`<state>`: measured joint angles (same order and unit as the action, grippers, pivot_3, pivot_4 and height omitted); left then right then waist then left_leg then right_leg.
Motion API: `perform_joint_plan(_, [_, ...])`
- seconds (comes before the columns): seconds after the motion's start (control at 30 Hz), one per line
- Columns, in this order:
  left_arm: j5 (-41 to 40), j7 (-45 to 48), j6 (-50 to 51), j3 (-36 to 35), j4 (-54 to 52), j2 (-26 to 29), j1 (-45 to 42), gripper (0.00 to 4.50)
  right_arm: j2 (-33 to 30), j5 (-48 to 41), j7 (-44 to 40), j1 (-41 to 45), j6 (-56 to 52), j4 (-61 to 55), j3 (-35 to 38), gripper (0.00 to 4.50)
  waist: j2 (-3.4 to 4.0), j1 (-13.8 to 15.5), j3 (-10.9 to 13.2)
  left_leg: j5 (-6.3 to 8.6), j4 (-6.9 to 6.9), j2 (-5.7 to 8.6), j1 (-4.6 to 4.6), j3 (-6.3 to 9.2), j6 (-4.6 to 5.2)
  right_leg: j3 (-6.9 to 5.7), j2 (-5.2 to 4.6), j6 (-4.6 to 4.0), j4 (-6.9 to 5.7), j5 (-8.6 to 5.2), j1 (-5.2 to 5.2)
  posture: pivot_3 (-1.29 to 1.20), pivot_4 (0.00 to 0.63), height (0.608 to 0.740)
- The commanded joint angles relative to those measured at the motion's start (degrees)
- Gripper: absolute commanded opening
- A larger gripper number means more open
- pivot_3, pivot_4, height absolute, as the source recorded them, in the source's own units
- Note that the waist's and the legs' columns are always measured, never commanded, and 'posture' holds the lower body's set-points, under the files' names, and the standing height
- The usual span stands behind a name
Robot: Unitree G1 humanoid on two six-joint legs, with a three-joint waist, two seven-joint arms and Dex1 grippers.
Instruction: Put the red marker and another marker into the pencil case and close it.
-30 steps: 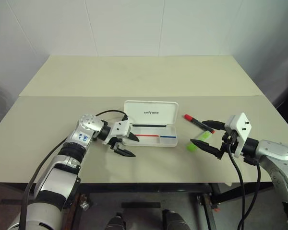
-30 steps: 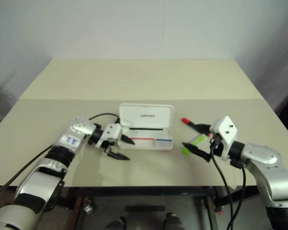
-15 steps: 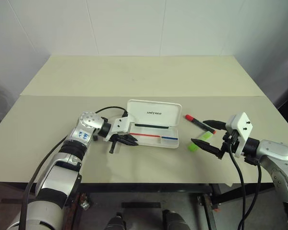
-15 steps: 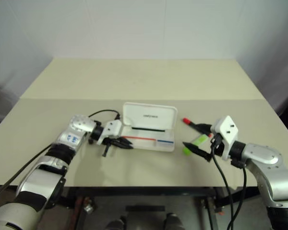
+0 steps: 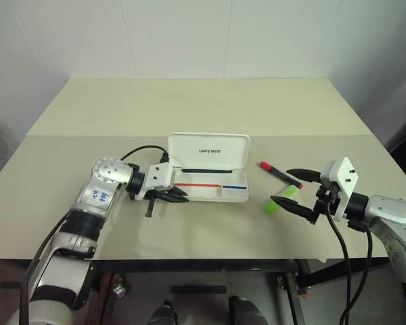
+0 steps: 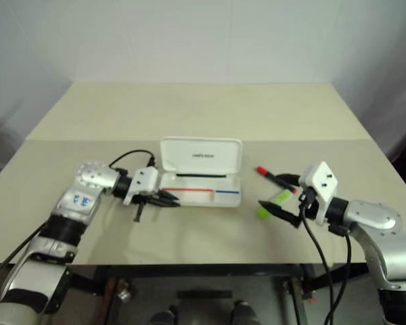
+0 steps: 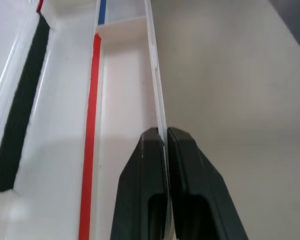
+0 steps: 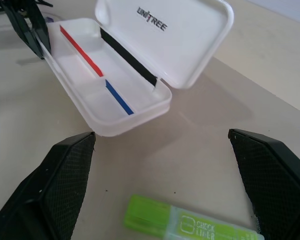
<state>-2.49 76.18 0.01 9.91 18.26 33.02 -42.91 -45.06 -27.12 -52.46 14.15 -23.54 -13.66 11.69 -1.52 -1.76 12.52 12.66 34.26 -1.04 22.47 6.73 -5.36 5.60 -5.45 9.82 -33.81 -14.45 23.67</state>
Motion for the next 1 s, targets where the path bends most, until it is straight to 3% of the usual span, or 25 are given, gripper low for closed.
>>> perform_joint_plan(0.03, [-1.4,-3.3,4.3,-1.0,-8.8,0.5,2.3,0.02,-1.3,-0.3,-1.2,1.3,1.4,0.3,1.5,4.5,0.0,0.0,0.0,0.0,0.0,0.0,-0.01,0.0,0.0,0.0,0.0,0.0,0.0,0.0,0.0,0.0,0.15,0.74])
perform_joint_plan(0.27, [-0.6,-7.1,7.7,0.4,-16.1,0.9,7.7,0.02,-1.2,0.2,-2.4,3.2,2.0,2.3,0.4,4.5,0.0,-0.2,0.0,0.0,0.02,0.0,-0.03,-0.01,0.0,0.0,0.01,-0.03,0.0,-0.01,0.0,0.0,0.15,0.74])
perform_joint_plan(0.6, [1.0,-10.1,5.6,3.2,-16.5,0.7,11.1,0.02,-1.1,0.6,-3.4,3.7,2.1,3.0,0.3,4.5,0.0,-0.1,0.0,0.0,0.02,0.0,-0.02,-0.01,0.0,0.0,0.0,-0.07,0.02,-0.03,-0.01,0.0,0.15,0.74])
perform_joint_plan(0.7, [2.2,-11.2,4.0,4.2,-15.1,0.8,11.2,0.02,-1.1,0.7,-3.5,3.5,2.0,3.0,0.4,4.5,0.0,-0.1,0.0,0.0,0.02,0.0,-0.03,-0.01,0.0,0.0,0.0,-0.78,0.02,-0.41,-0.01,0.0,0.15,0.74])
perform_joint_plan(0.83, [2.7,-12.7,3.1,4.5,-14.1,0.3,11.1,0.02,-1.3,0.7,-3.7,3.3,1.9,2.8,0.7,4.5,0.0,-0.1,0.0,0.0,0.03,0.0,-0.03,-0.01,0.0,0.01,0.0,-0.82,0.01,-0.43,-0.01,0.0,0.15,0.74])
perform_joint_plan(0.97, [3.2,-13.8,3.8,4.7,-14.6,0.4,11.3,1.13,-1.5,0.7,-3.8,3.1,1.9,2.8,1.0,4.5,0.0,0.0,0.0,0.0,0.03,0.0,-0.03,-0.01,0.0,0.01,0.0,-0.82,0.01,-0.43,-0.02,0.0,0.15,0.74])
perform_joint_plan(1.0, [3.2,-14.0,4.2,4.7,-15.0,0.4,11.4,1.21,-1.6,0.7,-3.9,3.1,1.9,2.8,1.1,4.5,0.0,-0.1,0.0,0.0,0.03,0.0,-0.03,-0.01,0.0,0.01,0.0,-0.82,0.01,-0.43,-0.02,0.0,0.15,0.74])
